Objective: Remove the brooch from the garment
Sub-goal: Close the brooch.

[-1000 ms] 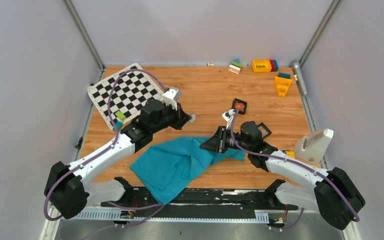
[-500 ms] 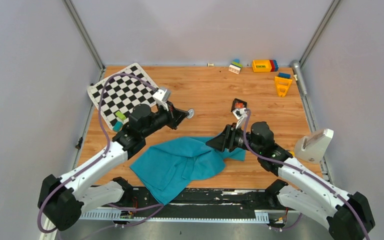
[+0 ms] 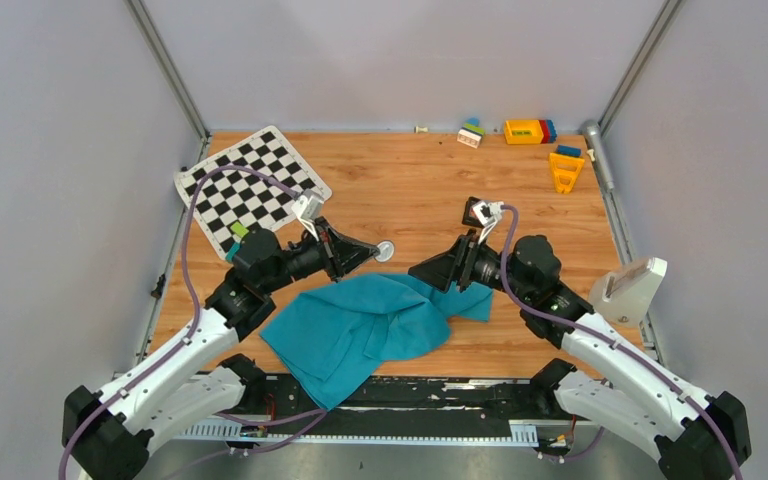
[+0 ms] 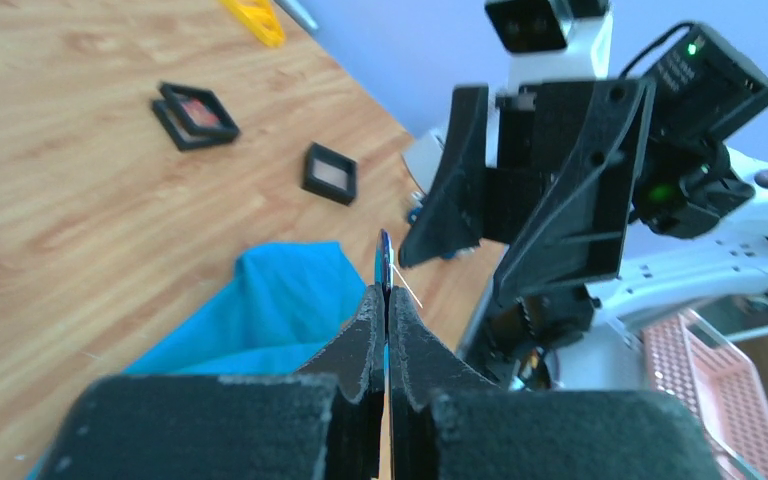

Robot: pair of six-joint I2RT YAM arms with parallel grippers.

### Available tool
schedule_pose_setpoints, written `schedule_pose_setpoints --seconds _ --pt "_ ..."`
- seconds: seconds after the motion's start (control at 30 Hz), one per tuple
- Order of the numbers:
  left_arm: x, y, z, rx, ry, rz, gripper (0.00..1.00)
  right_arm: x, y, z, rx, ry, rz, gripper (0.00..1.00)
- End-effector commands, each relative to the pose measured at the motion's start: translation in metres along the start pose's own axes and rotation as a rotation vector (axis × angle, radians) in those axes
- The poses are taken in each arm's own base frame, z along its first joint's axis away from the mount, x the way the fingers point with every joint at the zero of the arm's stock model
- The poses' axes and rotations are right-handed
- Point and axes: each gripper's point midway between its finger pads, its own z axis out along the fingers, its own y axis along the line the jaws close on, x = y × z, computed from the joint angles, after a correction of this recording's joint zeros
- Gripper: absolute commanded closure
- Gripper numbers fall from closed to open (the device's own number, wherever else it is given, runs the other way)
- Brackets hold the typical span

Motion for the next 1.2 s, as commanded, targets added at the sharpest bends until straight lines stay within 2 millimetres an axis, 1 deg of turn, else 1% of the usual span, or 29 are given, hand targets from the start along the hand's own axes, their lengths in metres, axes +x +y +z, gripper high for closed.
schedule_pose_setpoints --seconds 0.0,0.07,0.1,0.13,0.17,0.2,0.27,0.4,0.53,0.67,0.73,0.77,0.9,1.03,1.17 --pt "0.015 -0.023 -0.002 0.127 0.067 -0.124 1.00 -0.028 0.038 -0.003 -0.149 -0.101 -0.001 0.36" --pt "0.020 -0.023 -0.001 0.128 0.082 -0.159 1.00 -0.031 0.040 -0.004 -0.167 -0.125 0.017 0.36" --pt "0.019 -0.024 0.000 0.139 0.075 -0.166 1.00 -0.032 0.041 -0.004 -0.171 -0.134 0.025 0.36" --pt "0.023 -0.025 0.000 0.149 0.085 -0.201 1.00 -0.034 0.042 -0.004 -0.175 -0.143 0.034 0.37" --pt "0.021 -0.028 0.002 0.171 0.074 -0.210 1.00 -0.035 0.042 -0.003 -0.175 -0.148 0.045 0.37" --pt "0.025 -0.030 0.002 0.186 0.090 -0.252 1.00 -0.036 0.042 -0.003 -0.178 -0.150 0.049 0.38" --pt "0.027 -0.033 0.006 0.215 0.101 -0.303 1.00 -0.036 0.043 -0.001 -0.181 -0.143 0.061 0.39" --pt "0.028 -0.038 0.011 0.260 0.119 -0.364 1.00 -0.035 0.043 0.002 -0.188 -0.125 0.077 0.45" --pt "0.026 -0.039 0.014 0.269 0.115 -0.380 1.00 -0.030 0.041 0.005 -0.187 -0.102 0.087 0.50" --pt "0.023 -0.038 0.013 0.257 0.097 -0.383 1.00 -0.021 0.030 0.006 -0.159 -0.089 0.104 0.49" --pt "0.021 -0.038 0.012 0.251 0.091 -0.381 1.00 -0.019 0.028 0.006 -0.160 -0.094 0.108 0.49" --pt "0.021 -0.038 0.012 0.252 0.090 -0.382 1.00 -0.018 0.027 0.006 -0.161 -0.095 0.110 0.51" --pt "0.021 -0.039 0.013 0.256 0.100 -0.394 1.00 -0.016 0.029 0.006 -0.178 -0.085 0.105 0.57" --pt "0.020 -0.041 0.014 0.264 0.099 -0.397 1.00 -0.015 0.030 0.008 -0.183 -0.073 0.107 0.58" --pt "0.024 -0.038 0.015 0.254 0.111 -0.400 1.00 -0.016 0.031 0.007 -0.187 -0.077 0.109 0.58"
